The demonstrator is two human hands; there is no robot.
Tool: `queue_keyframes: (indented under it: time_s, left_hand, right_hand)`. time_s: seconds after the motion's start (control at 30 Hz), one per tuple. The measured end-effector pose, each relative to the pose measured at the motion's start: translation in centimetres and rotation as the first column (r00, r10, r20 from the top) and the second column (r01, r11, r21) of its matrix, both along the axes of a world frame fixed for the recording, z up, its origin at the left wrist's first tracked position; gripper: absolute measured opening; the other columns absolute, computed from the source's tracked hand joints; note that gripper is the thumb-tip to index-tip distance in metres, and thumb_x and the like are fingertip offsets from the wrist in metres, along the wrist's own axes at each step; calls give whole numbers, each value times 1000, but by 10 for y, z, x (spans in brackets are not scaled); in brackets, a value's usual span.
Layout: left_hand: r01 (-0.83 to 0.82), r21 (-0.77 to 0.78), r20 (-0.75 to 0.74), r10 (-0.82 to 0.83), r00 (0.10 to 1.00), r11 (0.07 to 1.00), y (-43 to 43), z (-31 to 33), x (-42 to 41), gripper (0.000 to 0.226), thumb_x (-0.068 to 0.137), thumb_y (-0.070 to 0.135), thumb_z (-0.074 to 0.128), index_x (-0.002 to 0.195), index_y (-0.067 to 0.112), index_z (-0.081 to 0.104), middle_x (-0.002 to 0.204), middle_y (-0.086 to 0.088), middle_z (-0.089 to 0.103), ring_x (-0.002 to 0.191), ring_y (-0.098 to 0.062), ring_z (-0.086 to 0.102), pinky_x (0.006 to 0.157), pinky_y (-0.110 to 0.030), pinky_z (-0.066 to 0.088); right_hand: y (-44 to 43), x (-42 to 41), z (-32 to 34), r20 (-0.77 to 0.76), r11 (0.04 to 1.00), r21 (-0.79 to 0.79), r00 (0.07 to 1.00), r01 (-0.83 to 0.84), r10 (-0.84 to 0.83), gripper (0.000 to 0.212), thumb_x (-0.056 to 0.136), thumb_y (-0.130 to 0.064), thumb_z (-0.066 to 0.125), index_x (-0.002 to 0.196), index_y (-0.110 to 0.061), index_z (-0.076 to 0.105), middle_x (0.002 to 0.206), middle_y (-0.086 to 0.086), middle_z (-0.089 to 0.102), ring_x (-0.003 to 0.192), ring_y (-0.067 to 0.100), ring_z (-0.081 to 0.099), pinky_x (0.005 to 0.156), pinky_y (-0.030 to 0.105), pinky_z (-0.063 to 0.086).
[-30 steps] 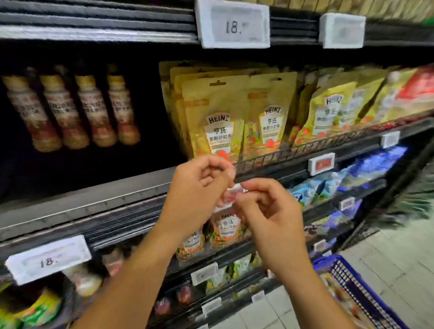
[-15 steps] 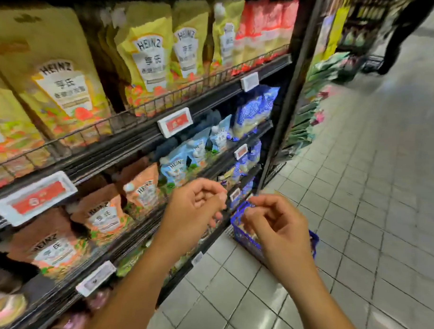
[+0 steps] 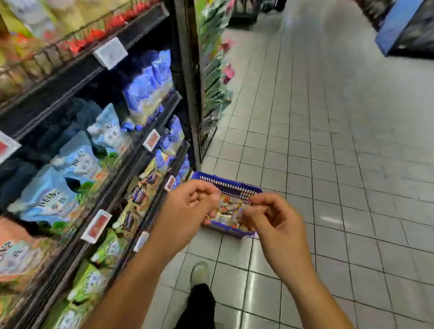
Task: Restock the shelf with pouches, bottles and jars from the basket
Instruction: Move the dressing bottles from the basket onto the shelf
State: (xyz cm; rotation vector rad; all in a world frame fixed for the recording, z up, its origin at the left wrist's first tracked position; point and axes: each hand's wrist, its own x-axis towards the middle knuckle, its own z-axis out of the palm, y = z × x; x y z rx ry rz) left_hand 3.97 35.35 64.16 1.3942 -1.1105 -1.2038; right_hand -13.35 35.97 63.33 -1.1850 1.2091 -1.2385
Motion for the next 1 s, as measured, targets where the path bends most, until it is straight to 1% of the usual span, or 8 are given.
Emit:
queue_keyframes:
  time_s: [0.07,0.2,0.33,0.53,0.63,0.73,0.9,1.0]
  left_hand:
    - [37,33,-9,-36,999,999,-22,-8,0,13,92,3,64,89,15,69,73,-6,70,64,-14,64,55,-22,53]
    - [76,79,22,-77,997,994,-75,-22,4,10,92,5,63,92,13,69,77,-10,72,67,-15,66,61,-25,58]
    - [97,109,18,-100,995,989,-131,-31,15,8,93,5,62,94,10,68,76,-7,72,65,-13,66,62,-25,57]
    - [129,156,36,-136,990,979,-206,-49,26,11,95,5,60,93,12,68,71,0,72,64,-10,65,60,-21,57]
    - [138,185,46,-149,988,973,-234,-63,24,11,96,6,60,96,12,68,71,1,72,65,-9,65,63,-22,57]
    - [150,231,44,-164,985,961,-256,-81,21,11,96,7,59,96,12,68,71,3,71,65,-8,65,62,-20,57]
    - [131,300,67,-158,985,945,-290,-120,12,13,97,7,58,92,13,69,69,4,71,62,-6,65,59,-19,56]
    - [92,370,84,-132,988,925,-311,-145,6,19,94,11,61,83,21,72,70,1,71,61,-9,65,61,-24,59]
  right_hand:
    - [-17,-3,-6,-10,1000,16,1000,25,-25,34,88,1,68,83,-32,70,67,8,65,67,14,62,64,27,54]
    - [-60,-2,-18,-40,996,55,997,69,-67,32,89,1,67,81,-29,69,67,14,63,68,12,64,67,28,56]
    - [-106,1,-25,-88,988,104,990,116,-107,24,91,3,64,86,-20,66,64,-4,67,62,2,61,61,19,53]
    - [-160,2,-41,-93,969,165,981,185,-172,23,96,0,58,90,-21,65,72,-11,71,64,-3,64,54,16,52]
    - [-179,-1,-52,-95,959,199,978,200,-184,26,97,0,58,89,-24,66,74,-11,71,66,-3,64,54,15,51]
    - [-196,-6,-65,-100,948,236,976,214,-195,30,96,-1,60,85,-27,68,77,-5,71,66,-1,64,55,15,51]
    - [-228,-27,-97,-131,931,301,976,208,-176,23,96,-6,61,88,-26,67,92,6,69,72,-3,65,58,14,52]
    - [-250,-41,-120,-157,909,370,977,191,-141,16,97,-5,60,94,-20,66,89,2,71,71,-4,66,59,13,52]
